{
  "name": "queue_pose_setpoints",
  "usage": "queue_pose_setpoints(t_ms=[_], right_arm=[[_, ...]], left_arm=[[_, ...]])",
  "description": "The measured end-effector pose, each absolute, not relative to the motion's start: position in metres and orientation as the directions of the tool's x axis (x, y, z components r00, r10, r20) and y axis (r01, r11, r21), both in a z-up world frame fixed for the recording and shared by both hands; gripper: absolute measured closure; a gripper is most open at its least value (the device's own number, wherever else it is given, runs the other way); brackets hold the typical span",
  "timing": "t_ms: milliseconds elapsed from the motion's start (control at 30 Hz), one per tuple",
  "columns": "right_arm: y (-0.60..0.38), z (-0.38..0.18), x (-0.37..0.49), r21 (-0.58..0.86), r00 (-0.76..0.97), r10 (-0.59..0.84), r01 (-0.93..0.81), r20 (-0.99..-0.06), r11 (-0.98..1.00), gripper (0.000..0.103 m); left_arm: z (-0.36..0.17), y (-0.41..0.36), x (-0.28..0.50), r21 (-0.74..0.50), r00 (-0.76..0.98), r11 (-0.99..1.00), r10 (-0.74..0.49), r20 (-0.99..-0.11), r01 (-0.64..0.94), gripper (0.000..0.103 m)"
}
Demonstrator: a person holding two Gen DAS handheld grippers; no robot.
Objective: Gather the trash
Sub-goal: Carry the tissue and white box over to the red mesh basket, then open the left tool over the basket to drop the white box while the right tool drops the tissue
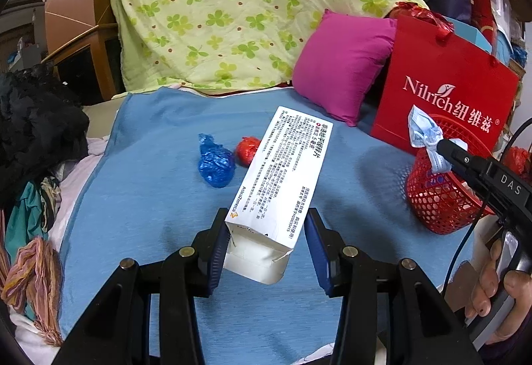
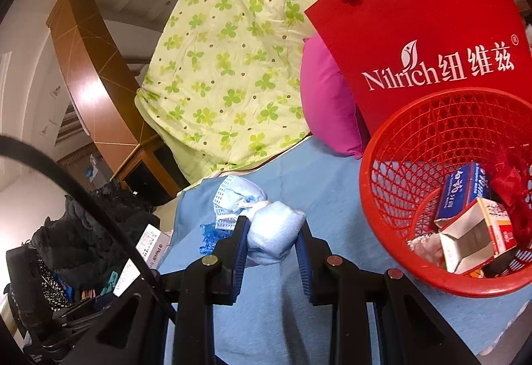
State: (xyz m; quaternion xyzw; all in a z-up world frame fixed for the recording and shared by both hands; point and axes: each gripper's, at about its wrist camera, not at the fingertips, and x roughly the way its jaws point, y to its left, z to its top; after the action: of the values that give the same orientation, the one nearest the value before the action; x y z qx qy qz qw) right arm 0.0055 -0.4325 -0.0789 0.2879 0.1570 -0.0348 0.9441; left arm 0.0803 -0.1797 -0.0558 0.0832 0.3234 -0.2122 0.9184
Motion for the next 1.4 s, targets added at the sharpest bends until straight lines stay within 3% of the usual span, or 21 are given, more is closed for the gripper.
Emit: queue_pose_setpoints(t_ms=[1400], right_arm=[[-0.499,-0.076,-0.067,0.592,0.962,-0.142,0.256,-0.233,0.764,0.074]], left_arm=[[-0.026,-0.266,0.048,0.068,0.684,0.805,-0.452,-0.573,0.589,0.056]])
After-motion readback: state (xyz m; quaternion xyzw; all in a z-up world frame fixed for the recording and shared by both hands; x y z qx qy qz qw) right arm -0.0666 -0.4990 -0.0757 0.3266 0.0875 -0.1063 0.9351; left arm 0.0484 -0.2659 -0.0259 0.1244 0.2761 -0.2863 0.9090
